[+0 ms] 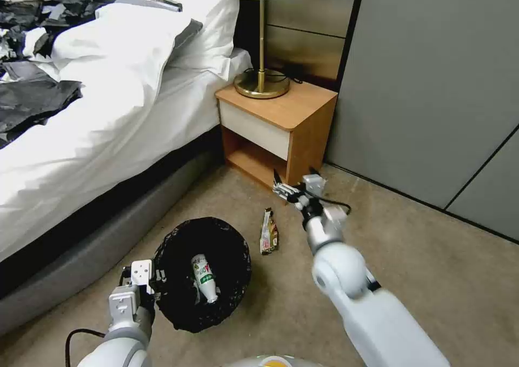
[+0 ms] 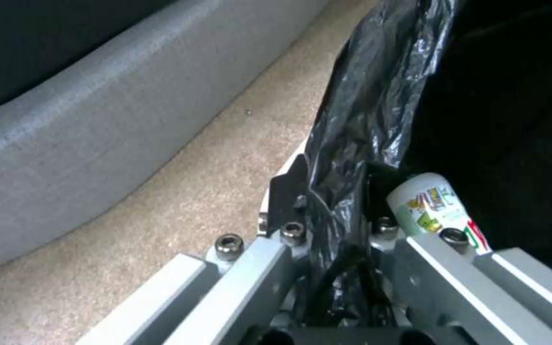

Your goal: Pick up the trash bin, then pick up the garbage from the floor and place it into the trash bin.

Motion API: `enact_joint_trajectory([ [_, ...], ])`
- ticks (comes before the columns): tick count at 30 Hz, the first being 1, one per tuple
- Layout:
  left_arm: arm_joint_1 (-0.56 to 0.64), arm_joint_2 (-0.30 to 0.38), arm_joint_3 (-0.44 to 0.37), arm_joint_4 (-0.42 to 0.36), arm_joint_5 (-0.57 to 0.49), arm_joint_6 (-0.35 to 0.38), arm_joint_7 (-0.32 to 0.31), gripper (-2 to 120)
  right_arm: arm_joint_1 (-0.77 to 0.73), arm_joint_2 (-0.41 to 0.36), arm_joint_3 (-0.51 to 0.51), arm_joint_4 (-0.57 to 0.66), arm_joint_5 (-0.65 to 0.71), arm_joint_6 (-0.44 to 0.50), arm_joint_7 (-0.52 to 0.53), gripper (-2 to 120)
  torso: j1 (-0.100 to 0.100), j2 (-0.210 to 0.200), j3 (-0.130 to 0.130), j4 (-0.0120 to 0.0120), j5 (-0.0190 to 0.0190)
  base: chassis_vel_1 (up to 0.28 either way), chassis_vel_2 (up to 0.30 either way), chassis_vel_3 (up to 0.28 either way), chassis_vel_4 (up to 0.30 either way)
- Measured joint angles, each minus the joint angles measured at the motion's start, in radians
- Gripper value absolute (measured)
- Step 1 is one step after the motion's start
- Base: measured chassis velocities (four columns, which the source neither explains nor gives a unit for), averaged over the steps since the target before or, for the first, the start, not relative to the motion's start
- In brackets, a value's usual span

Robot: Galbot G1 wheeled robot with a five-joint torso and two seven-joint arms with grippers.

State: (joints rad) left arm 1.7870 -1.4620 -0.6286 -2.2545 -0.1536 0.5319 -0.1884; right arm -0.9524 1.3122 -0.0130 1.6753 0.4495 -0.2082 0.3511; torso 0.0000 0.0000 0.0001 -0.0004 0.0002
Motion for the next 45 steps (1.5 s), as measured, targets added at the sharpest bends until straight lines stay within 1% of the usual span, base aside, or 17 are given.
enact_joint_trajectory([
  [1, 0.0, 0.0, 0.0, 0.0, 0.0, 0.0, 0.0, 0, 0.0, 0.0, 0.0, 0.0, 0.0, 0.0, 0.0, 100, 0.0, 0.0, 0.0, 0.0, 0.0, 0.0, 0.0, 0.0, 0.0],
  [3, -0.001, -0.005, 0.0, 0.002, 0.002, 0.0, 0.0, 0, 0.074, 0.005, -0.046, -0.118, 0.067, -0.048, 0.006, 100, 0.0, 0.0, 0.0, 0.0007, -0.0002, 0.0, 0.0, 0.0, 0.0],
  [4, -0.001, -0.005, 0.0, 0.002, 0.002, 0.0, 0.0, 0, 0.074, 0.005, -0.046, -0.118, 0.067, -0.048, 0.006, 100, 0.0, 0.0, 0.0, 0.0007, -0.0002, 0.0, 0.0, 0.0, 0.0],
  [6, -0.002, -0.007, 0.003, 0.005, 0.004, 0.0, 0.0, 0, 0.123, 0.003, -0.074, -0.173, 0.136, -0.103, 0.009, 100, 0.0, 0.0, 0.0, 0.0006, -0.0002, 0.0, 0.0, 0.0, 0.0],
  [7, -0.002, -0.007, 0.003, 0.005, 0.004, 0.0, 0.0, 0, 0.123, 0.003, -0.074, -0.173, 0.136, -0.103, 0.009, 100, 0.0, 0.0, 0.0, 0.0006, -0.0002, 0.0, 0.0, 0.0, 0.0],
  [8, -0.004, -0.008, 0.004, 0.007, 0.004, 0.0, 0.0, 0, 0.153, -0.002, -0.089, -0.199, 0.179, -0.138, 0.01, 100, 0.0, 0.0, 0.0, 0.0004, -0.0003, 0.0, 0.0, 0.0, 0.0],
  [10, -0.004, -0.008, 0.006, 0.01, 0.005, 0.0, -0.001, 0, 0.199, -0.005, -0.112, -0.246, 0.221, -0.17, 0.01, 100, 0.0, 0.0, 0.0, 0.0003, -0.0003, 0.0, 0.0, 0.0, 0.0],
  [13, -0.004, -0.007, 0.007, 0.012, 0.005, -0.001, 0.0, 0, 0.225, -0.004, -0.123, -0.28, 0.239, -0.187, 0.009, 100, 0.0, 0.0, 0.0, 0.0004, -0.0004, 0.0, 0.0, 0.0, 0.0],
  [14, -0.004, -0.007, 0.008, 0.013, 0.006, -0.001, -0.001, 0, 0.252, 0.001, -0.134, -0.32, 0.24, -0.191, -0.001, 100, 0.0, 0.0, 0.0, 0.0004, -0.0003, 0.0, 0.0, 0.0, 0.0],
  [16, -0.004, -0.007, 0.01, 0.013, 0.008, -0.001, -0.001, 0, 0.291, 0.018, -0.152, -0.406, 0.219, -0.191, -0.029, 100, 0.0, 0.0, 0.0, 0.0005, -0.0003, 0.0, 0.0, 0.0, 0.0],
  [17, -0.004, -0.007, 0.01, 0.013, 0.008, -0.001, -0.001, 0, 0.291, 0.018, -0.152, -0.406, 0.219, -0.191, -0.029, 100, 0.0, 0.0, 0.0, 0.0005, -0.0003, 0.0, 0.0, 0.0, 0.0],
  [19, -0.001, -0.007, 0.008, 0.012, 0.008, -0.002, 0.0, 0, 0.318, 0.038, -0.158, -0.488, 0.194, -0.184, -0.064, 100, 0.0, 0.0, 0.0, 0.0003, -0.0003, 0.0, 0.0, 0.0, 0.0],
  [20, -0.001, -0.007, 0.008, 0.012, 0.008, -0.002, 0.0, 0, 0.318, 0.038, -0.158, -0.488, 0.194, -0.184, -0.064, 100, 0.0, 0.0, 0.0, 0.0003, -0.0003, 0.0, 0.0, 0.0, 0.0],
  [27, 0.005, -0.011, 0.006, 0.012, 0.01, -0.005, 0.0, 0, 0.358, 0.103, -0.162, -0.682, 0.116, -0.165, -0.139, 100, 0.0, 0.0, 0.0, 0.0005, -0.0001, 0.0, 0.0, 0.0, 0.0],
  [28, 0.005, -0.011, 0.006, 0.012, 0.01, -0.005, 0.0, 0, 0.358, 0.103, -0.162, -0.682, 0.116, -0.165, -0.139, 100, 0.0, 0.0, 0.0, 0.0005, -0.0001, 0.0, 0.0, 0.0, 0.0],
  [32, 0.007, -0.015, 0.008, 0.012, 0.016, -0.006, 0.0, 0, 0.368, 0.148, -0.14, -0.786, 0.063, -0.128, -0.198, 100, 0.0, 0.0, 0.0, 0.0004, -0.0003, 0.0, 0.0, 0.0, 0.0],
  [45, 0.01, -0.029, 0.019, 0.022, 0.043, -0.009, -0.002, 0, 0.36, 0.219, -0.115, -0.918, -0.002, -0.055, -0.287, 100, 0.0, 0.0, 0.0, 0.0004, 0.0, 0.0, 0.0, 0.0, 0.0],
])
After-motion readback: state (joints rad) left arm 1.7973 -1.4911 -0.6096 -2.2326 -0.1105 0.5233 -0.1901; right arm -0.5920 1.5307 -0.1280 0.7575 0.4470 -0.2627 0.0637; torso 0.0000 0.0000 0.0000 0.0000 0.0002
